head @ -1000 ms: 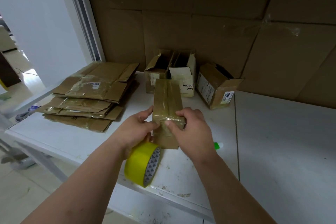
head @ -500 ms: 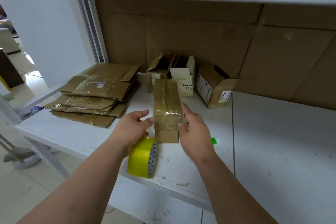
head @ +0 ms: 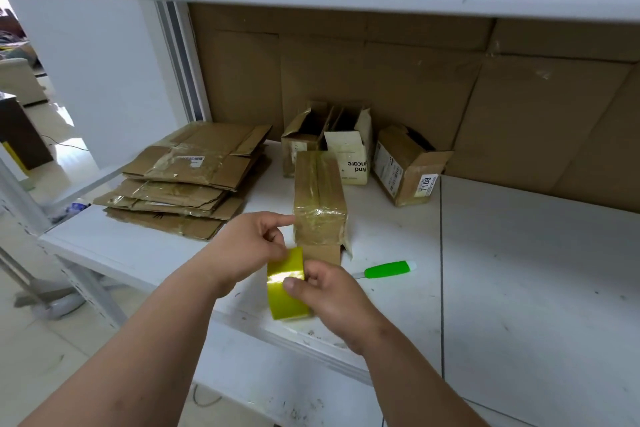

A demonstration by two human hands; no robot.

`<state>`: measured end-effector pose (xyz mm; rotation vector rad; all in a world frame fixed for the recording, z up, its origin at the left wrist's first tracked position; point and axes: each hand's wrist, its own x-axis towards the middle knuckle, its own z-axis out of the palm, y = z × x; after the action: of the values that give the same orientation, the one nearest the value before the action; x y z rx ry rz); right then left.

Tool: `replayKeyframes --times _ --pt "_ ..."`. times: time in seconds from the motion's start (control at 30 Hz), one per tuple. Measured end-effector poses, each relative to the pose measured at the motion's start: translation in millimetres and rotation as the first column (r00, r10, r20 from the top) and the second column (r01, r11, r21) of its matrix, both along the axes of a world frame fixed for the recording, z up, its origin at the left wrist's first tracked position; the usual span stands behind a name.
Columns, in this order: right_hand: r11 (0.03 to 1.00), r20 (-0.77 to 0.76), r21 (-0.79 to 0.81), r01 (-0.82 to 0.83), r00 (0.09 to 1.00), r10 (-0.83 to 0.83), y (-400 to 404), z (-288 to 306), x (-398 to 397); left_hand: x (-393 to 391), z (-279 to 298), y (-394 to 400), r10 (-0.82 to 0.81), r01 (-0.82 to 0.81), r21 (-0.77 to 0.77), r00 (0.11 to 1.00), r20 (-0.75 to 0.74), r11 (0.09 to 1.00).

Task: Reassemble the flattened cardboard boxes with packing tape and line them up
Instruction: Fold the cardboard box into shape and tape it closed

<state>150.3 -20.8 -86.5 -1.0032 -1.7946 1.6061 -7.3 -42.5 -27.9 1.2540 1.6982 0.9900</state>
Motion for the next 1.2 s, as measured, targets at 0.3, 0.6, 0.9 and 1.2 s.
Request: replayKeyframes --times 0.3,0.6,0.9,1.2 --pt "0.999 -0.135 0.033 -0.015 0.991 0.019 10 18 22 15 12 -4 0.349 -0.274 0.309 0.911 -0.222 0.911" --pt "0.916 0.104 0.402 0.015 0.993 -0.062 16 46 43 40 25 0 0.441 -0.441 0.421 0.891 0.103 0.793" --pt "0.943 0.114 0.308 0.125 0.979 -0.167 41 53 67 23 41 15 0.443 -0.615 0.379 0.775 0.451 0.691" --pt "0.986 -0.167 0.165 0.023 0.986 0.004 93 68 113 17 26 26 0.506 -0.745 0.258 0.625 0.595 0.616"
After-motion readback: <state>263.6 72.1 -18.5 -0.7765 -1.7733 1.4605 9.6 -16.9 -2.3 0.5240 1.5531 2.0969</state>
